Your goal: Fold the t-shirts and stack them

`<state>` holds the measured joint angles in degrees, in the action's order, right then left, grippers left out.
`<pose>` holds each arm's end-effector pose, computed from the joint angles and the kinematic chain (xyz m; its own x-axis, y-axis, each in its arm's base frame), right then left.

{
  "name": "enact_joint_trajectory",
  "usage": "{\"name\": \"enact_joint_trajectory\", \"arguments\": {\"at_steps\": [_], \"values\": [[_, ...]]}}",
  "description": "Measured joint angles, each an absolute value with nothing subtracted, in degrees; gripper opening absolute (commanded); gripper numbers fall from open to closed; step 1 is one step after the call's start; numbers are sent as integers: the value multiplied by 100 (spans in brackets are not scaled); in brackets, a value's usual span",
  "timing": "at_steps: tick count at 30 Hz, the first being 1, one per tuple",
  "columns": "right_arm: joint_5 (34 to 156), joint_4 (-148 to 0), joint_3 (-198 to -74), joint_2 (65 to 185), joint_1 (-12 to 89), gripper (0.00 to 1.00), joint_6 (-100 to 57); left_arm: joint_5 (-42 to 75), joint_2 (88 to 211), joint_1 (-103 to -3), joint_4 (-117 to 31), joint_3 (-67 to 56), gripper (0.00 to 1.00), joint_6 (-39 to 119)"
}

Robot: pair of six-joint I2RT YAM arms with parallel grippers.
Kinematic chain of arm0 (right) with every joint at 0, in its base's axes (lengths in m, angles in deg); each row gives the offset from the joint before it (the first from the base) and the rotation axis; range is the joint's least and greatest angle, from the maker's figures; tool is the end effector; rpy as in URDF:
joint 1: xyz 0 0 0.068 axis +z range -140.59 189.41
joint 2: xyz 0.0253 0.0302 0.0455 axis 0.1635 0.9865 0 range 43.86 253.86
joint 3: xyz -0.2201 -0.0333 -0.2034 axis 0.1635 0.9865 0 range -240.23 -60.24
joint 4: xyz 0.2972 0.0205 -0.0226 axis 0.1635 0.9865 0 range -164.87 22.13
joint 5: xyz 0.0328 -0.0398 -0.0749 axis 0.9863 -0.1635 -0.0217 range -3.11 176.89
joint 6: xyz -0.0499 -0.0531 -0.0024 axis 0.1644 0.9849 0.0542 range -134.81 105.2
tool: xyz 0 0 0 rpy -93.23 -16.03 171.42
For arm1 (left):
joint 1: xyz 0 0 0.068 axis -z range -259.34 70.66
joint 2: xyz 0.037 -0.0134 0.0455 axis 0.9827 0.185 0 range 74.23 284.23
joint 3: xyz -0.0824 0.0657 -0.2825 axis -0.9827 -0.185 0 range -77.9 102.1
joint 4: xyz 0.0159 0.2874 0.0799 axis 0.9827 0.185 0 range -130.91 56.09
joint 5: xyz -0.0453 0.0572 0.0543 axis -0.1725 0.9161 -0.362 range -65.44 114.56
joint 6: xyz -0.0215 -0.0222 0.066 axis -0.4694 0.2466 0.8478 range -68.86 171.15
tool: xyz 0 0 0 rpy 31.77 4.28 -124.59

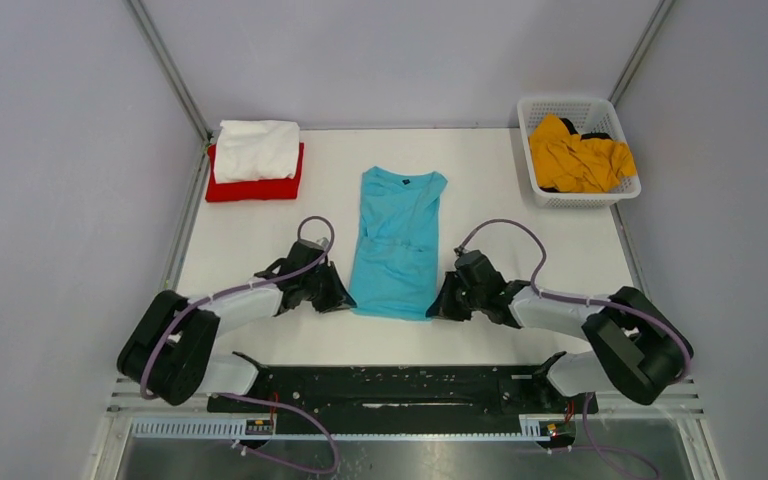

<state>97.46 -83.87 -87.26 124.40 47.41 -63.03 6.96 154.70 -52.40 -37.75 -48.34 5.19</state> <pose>0.2173 0.1839 0.1164 -0.8962 0.2301 -0.3793 -0.0599 0.7843 0.6174 0.2365 -0.1409 0.1135 -0.9260 -0.2979 -0.2320 -0.1086 0.7985 -0.5921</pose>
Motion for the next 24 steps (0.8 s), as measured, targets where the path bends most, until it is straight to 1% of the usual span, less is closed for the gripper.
{"name": "enact_joint_trajectory", "arguments": {"at_steps": [4, 8, 11, 13, 15, 17, 21, 24], "values": [[10161, -7799, -8381, 11705, 5075, 0, -6305, 776, 14253, -5006, -3010, -5361, 0, 429], [10861, -6946, -8247, 10431, 5333, 0, -6297, 923, 12132, -4530, -1852, -5529, 0, 187], [11420, -6498, -8276, 9469, 5362, 0, -6290, 1034, 10467, -4226, -1260, -5492, 0, -1], [11759, -6282, -8328, 8988, 5366, 0, -6305, 1045, 9704, -4143, -962, -5413, 0, -89], [12045, -6175, -8405, 8719, 5368, 0, -6314, 1047, 9385, -4125, -777, -5310, 0, -124], [12310, -6131, -8497, 8601, 5368, 0, -6336, 1056, 9374, -4116, -582, -5120, 0, -119], [12701, -6144, -8643, 8717, 5338, 0, -6415, 1222, 9765, -4110, -398, -4661, 0, -25], [12983, -6251, -8726, 8986, 5121, 0, -6463, 1496, 10130, -4101, -388, -4360, 0, 60]]}}
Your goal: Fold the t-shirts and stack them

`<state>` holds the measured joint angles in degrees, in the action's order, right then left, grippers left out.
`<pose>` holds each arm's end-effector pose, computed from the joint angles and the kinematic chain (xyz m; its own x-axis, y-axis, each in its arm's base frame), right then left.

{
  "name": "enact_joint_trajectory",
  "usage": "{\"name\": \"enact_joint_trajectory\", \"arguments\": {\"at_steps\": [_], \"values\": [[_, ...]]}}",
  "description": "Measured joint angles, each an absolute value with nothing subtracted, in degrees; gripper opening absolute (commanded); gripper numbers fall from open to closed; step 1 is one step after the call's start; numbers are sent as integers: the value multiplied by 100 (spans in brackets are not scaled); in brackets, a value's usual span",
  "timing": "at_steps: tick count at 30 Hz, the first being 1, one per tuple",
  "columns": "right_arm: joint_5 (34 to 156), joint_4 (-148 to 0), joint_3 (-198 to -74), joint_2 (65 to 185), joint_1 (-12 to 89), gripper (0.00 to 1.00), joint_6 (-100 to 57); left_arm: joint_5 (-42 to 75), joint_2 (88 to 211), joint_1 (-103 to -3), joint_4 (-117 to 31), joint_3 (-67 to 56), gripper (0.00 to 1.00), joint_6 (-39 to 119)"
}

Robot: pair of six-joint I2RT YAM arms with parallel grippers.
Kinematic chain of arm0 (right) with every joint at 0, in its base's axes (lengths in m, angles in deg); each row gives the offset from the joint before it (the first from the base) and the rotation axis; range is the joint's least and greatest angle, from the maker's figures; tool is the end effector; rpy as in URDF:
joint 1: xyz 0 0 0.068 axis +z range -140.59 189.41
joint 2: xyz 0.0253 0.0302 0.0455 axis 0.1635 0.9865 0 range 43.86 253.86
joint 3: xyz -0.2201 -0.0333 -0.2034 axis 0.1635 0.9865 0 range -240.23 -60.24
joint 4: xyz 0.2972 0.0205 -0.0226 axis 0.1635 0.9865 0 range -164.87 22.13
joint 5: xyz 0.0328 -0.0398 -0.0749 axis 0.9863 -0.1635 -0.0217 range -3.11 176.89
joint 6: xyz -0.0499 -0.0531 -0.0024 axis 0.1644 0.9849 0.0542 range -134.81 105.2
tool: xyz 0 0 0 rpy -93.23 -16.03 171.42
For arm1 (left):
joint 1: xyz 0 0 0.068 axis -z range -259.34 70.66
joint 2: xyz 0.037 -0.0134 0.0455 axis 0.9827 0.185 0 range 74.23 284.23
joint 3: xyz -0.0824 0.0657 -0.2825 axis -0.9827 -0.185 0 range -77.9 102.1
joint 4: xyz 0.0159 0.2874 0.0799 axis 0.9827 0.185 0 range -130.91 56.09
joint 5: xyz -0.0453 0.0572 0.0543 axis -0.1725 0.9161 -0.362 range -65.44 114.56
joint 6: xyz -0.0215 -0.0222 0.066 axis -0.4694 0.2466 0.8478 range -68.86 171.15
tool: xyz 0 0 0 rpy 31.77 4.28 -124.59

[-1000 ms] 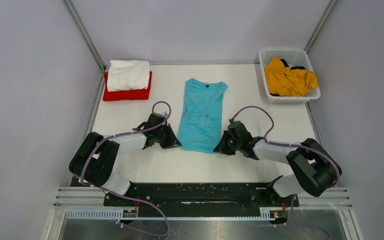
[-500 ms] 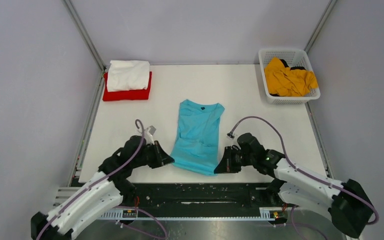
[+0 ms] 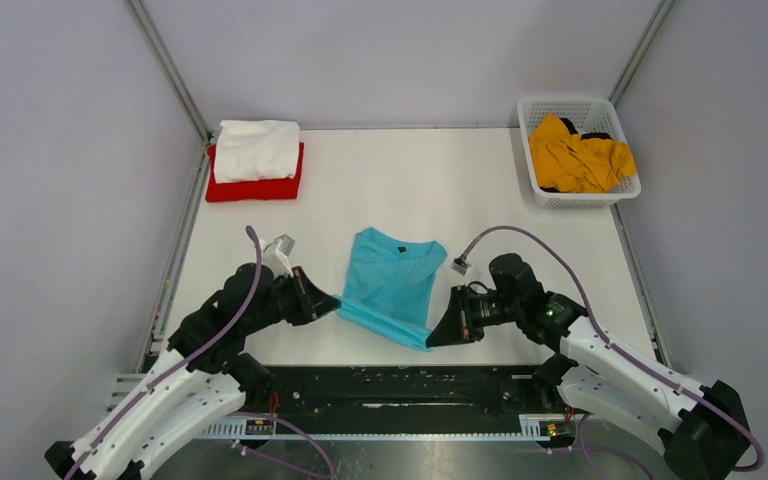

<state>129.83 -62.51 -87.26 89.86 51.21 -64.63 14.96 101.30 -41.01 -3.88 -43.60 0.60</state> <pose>0.1259 0.1680 0.2274 -0.9543 -0.1028 -0.2805 -0.2985 0.3667 0.8812 0.1108 -0.1006 0.2760 -0.8075 -0.3320 -0.4875 0.1598 0.6724 -0.7227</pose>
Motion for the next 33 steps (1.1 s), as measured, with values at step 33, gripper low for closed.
{"name": "enact_joint_trajectory", "arguments": {"at_steps": [33], "values": [[14261, -7547, -9710, 12435, 2230, 0, -5934, 1786, 14867, -5430, -1863, -2331, 0, 976]]}}
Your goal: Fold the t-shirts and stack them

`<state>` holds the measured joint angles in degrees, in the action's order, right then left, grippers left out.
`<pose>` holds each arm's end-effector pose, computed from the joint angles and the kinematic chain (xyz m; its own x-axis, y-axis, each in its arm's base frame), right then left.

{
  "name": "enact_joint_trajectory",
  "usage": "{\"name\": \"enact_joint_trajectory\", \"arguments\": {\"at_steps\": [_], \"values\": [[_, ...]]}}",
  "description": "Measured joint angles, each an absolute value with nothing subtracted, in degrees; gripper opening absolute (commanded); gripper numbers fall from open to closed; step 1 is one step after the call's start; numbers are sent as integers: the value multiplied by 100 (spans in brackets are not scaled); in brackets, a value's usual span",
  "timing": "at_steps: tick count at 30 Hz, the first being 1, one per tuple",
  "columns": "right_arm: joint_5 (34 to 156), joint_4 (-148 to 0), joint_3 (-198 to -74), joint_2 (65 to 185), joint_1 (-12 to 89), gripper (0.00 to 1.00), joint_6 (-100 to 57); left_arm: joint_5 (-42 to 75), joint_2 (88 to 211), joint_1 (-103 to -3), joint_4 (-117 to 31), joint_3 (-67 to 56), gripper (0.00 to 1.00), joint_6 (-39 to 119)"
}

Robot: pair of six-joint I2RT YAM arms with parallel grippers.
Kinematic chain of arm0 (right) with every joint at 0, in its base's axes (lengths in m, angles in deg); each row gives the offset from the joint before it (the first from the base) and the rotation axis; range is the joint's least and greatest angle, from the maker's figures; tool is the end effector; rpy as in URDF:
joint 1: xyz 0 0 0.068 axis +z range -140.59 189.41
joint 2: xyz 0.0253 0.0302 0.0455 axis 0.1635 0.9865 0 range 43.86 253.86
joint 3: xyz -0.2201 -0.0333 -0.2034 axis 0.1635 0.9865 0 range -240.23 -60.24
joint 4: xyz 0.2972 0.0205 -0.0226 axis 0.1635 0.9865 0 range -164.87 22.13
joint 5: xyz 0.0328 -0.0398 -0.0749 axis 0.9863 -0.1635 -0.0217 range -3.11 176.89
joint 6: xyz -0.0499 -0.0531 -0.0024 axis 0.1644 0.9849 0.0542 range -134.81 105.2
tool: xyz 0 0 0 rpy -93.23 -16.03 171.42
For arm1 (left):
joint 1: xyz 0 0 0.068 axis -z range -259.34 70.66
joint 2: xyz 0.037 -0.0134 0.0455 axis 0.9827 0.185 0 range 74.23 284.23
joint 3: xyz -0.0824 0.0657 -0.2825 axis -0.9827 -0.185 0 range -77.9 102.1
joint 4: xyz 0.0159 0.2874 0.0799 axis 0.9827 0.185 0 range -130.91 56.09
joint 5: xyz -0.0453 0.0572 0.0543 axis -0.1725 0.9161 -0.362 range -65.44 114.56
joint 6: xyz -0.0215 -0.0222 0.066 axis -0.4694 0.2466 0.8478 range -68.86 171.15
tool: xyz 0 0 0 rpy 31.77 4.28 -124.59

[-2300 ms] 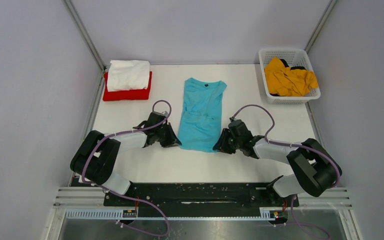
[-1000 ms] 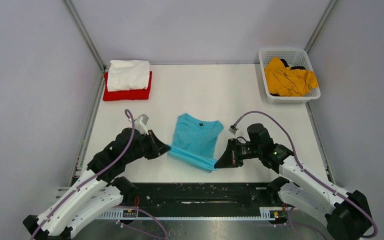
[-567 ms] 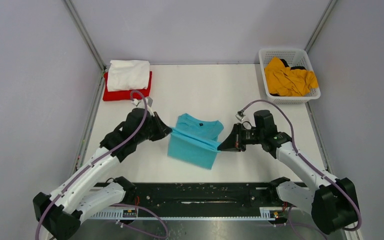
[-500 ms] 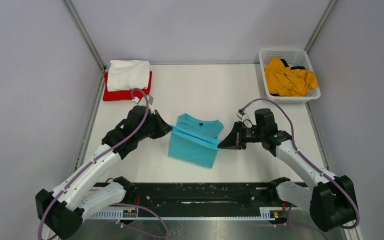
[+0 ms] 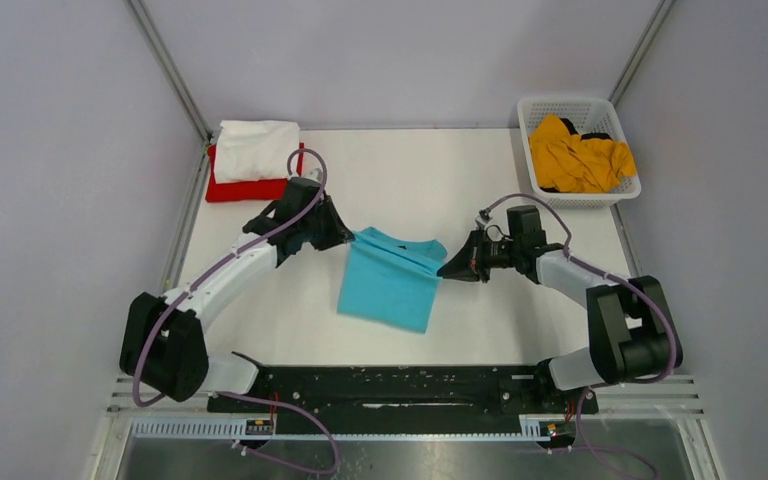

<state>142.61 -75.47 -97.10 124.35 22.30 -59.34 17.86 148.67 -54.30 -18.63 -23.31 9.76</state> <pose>0.2793 0.1153 0.1764 -0.9752 0.1822 -0.1258 -0.0429 0.4021 0.9146 0.2948 -0.1457 0.2662 -0.7857 -0.3576 -0.5047 -0.0275 0.8353 -0.5491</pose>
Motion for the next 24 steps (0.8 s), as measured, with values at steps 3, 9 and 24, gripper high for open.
{"name": "enact_joint_trajectory", "arguments": {"at_steps": [3, 9, 24], "values": [[14264, -7971, -9760, 12898, 2096, 0, -6109, 1642, 15466, -5555, -1968, -2113, 0, 1039], [14307, -9272, -9902, 14103, 1959, 5, -6793, 1443, 16637, -5773, -2130, -1573, 3, 1135], [13265, -9241, -10702, 14398, 1751, 99, -6887, 1399, 17616, -6003, -2167, -504, 99, 1428]]}}
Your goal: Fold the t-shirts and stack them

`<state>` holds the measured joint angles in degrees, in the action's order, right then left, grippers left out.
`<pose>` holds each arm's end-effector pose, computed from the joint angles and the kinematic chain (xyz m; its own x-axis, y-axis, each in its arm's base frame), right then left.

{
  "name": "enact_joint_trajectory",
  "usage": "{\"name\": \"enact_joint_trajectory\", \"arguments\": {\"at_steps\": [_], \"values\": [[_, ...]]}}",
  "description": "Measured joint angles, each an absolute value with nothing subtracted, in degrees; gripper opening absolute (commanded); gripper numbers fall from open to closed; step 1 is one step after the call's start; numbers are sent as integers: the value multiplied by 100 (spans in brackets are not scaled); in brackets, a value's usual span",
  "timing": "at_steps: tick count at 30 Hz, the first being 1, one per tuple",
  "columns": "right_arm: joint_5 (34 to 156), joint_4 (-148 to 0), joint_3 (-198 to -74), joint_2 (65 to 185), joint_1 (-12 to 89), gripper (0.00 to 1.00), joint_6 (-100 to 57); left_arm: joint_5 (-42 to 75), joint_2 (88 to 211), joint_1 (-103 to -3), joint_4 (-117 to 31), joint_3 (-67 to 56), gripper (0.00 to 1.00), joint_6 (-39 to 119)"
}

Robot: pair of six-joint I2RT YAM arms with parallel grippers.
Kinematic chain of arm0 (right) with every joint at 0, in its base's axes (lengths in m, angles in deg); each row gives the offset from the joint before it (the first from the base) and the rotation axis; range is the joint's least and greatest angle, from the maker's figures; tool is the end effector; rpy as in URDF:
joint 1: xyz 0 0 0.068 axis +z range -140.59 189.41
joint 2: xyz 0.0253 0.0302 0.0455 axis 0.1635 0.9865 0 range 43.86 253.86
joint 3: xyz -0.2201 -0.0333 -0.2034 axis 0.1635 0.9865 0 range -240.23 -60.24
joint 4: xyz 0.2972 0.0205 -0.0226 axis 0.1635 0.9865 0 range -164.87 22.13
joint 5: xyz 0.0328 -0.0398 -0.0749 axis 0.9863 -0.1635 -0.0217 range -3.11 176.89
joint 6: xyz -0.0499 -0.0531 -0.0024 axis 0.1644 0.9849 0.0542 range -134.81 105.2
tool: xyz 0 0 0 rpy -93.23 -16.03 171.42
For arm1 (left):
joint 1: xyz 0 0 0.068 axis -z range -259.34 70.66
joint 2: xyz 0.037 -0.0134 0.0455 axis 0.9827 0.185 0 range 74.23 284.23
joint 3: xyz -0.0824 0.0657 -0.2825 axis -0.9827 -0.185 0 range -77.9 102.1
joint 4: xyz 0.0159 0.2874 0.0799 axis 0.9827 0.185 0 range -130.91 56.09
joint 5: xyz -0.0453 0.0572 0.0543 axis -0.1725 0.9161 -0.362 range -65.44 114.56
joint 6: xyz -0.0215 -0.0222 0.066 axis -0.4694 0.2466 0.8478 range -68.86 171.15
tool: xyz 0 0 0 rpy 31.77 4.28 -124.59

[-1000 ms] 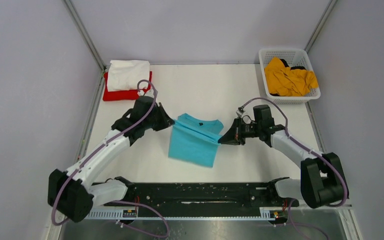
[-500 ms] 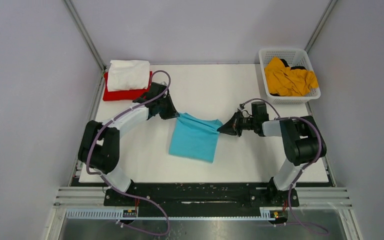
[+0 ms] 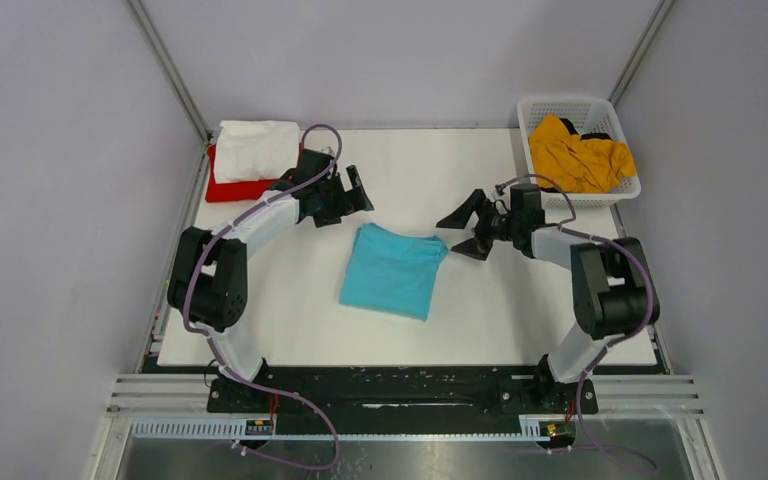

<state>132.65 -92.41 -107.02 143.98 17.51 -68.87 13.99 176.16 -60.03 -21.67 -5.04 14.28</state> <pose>0.3741 0.0971 0.1421 -0.8852 0.4447 -0.1369 0.0735 0.4241 0.9026 0.4185 -0.1585 0.2153 -0.8279 -0.3348 -0.4500 -0.0705 0.8581 -0.5087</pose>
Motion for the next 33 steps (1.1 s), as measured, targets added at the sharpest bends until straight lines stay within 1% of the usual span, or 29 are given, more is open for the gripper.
{"name": "enact_joint_trajectory", "arguments": {"at_steps": [3, 5, 10, 15, 19, 22, 23, 24, 25, 27, 30, 32, 33], "values": [[12758, -8452, -10687, 13720, 1749, 100, -6402, 1286, 17341, -6000, -2237, -771, 99, 1520], [12522, -8227, -10580, 13305, 1749, 99, -6201, 1146, 17100, -6000, -2357, -1134, 99, 1581], [11892, -7698, -9788, 11830, 1725, 99, -5796, 934, 16899, -5970, -2429, -2010, 98, 1844], [11733, -7646, -9122, 11008, 1482, 99, -5776, 816, 17127, -5926, -2453, -2253, 89, 2010], [11689, -7639, -8805, 10604, 1316, 100, -5794, 842, 17393, -5786, -2516, -2014, 84, 2073], [11615, -7613, -8676, 10208, 1235, 99, -5781, 1023, 17555, -5487, -2532, -1820, 78, 2115], [11580, -7587, -8654, 10086, 1215, 99, -5761, 1069, 17573, -5388, -2534, -1800, 74, 2119], [11521, -7528, -8639, 9952, 1194, 100, -5728, 1152, 17586, -5279, -2525, -1789, 68, 2126], [11468, -7466, -8630, 9825, 1180, 99, -5689, 1262, 17588, -5183, -2505, -1776, 66, 2134], [11346, -7320, -8628, 9633, 1163, 99, -5595, 1574, 17610, -4984, -2385, -1732, 59, 2132], [11118, -7090, -8617, 9347, 1150, 99, -5416, 2204, 17723, -4658, -2066, -1538, 40, 2117], [10952, -6972, -8591, 9170, 1148, 100, -5315, 2549, 17863, -4440, -1889, -1361, 22, 2104], [10845, -6909, -8573, 9074, 1148, 99, -5256, 2678, 17973, -4328, -1786, -1223, 4, 2097]]}}
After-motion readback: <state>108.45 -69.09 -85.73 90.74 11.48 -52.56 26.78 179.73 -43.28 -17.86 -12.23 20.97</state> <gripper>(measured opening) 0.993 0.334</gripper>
